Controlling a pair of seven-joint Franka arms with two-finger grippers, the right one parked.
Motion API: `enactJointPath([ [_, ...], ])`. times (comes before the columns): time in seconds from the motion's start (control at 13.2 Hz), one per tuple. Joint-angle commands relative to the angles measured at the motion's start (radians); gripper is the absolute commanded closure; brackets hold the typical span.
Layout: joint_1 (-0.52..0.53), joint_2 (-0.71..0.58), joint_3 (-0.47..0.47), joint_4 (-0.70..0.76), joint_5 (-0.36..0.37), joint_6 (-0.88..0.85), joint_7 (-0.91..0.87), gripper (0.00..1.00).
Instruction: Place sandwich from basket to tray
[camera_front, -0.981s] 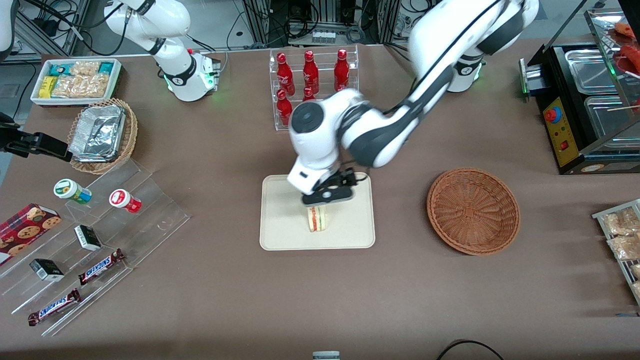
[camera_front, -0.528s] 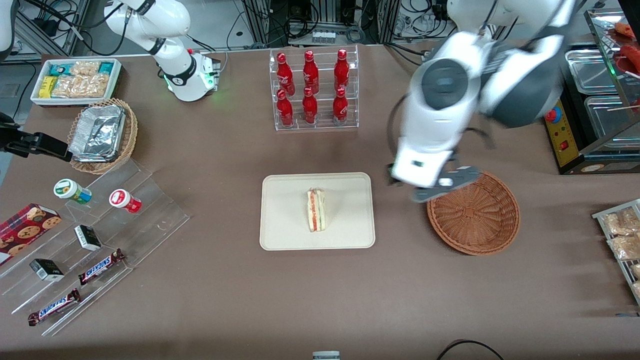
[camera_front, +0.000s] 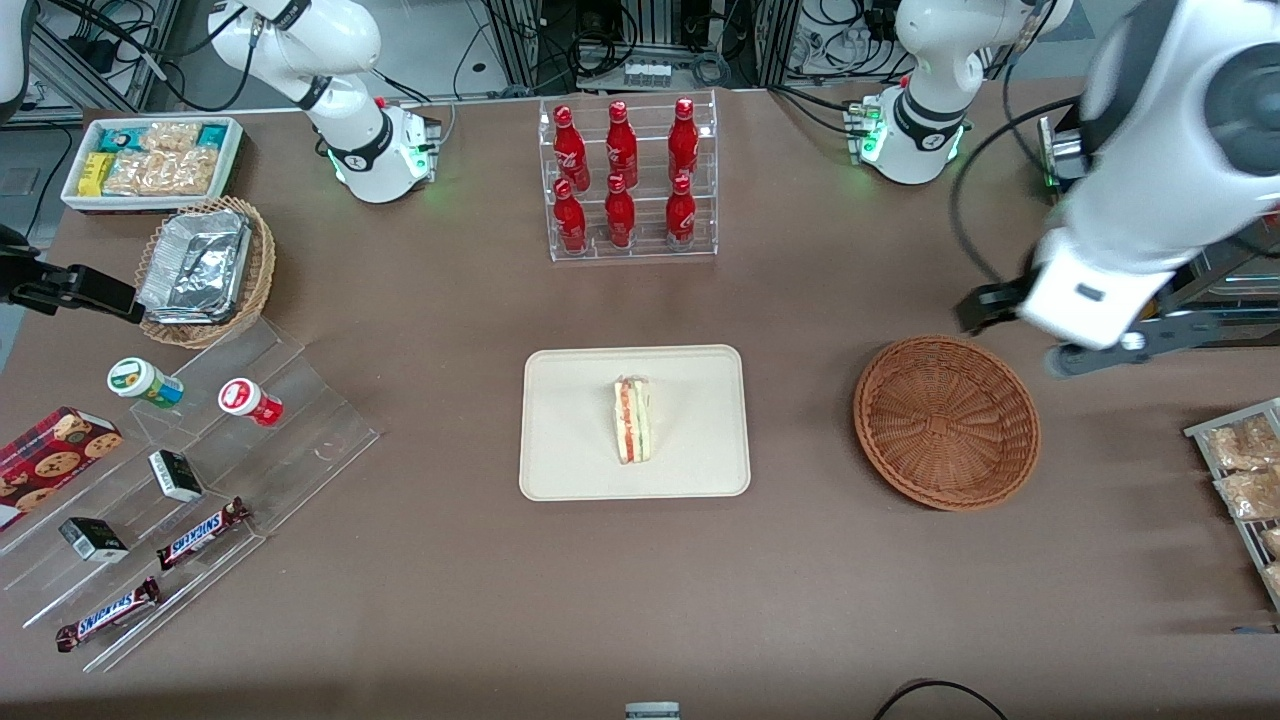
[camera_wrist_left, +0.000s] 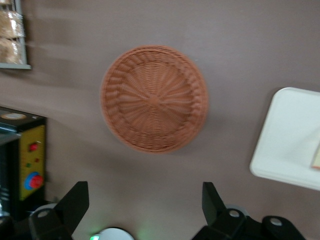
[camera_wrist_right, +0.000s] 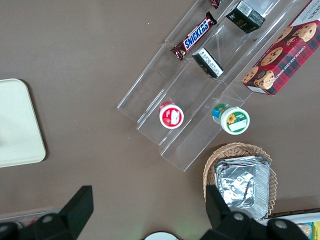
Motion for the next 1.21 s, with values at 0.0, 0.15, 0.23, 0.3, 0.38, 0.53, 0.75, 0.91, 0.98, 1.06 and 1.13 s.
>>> enactJointPath([
  [0.0, 0.086, -0.074, 0.032, -0.072, -0.038, -0.012, 0.174, 0.0],
  [0.15, 0.077, -0.1, 0.168, -0.072, -0.086, -0.017, 0.308, 0.0],
  [0.23, 0.076, -0.116, 0.229, -0.075, -0.123, -0.021, 0.371, 0.0],
  [0.3, 0.059, -0.132, 0.286, -0.078, -0.146, -0.028, 0.408, 0.0],
  [0.38, 0.019, -0.144, 0.344, -0.079, -0.15, -0.037, 0.42, 0.0],
  [0.53, -0.098, -0.188, 0.463, -0.133, -0.154, -0.034, 0.422, 0.0],
  [0.75, -0.198, -0.238, 0.482, -0.181, -0.154, -0.031, 0.422, 0.0],
  [0.91, -0.228, -0.242, 0.48, -0.161, -0.156, -0.038, 0.416, 0.0],
  [0.98, -0.24, -0.241, 0.479, -0.158, -0.154, -0.048, 0.413, 0.0],
  [1.06, -0.252, -0.235, 0.475, -0.15, -0.148, -0.057, 0.41, 0.0],
  [1.13, -0.26, -0.223, 0.477, -0.124, -0.151, -0.055, 0.417, 0.0],
])
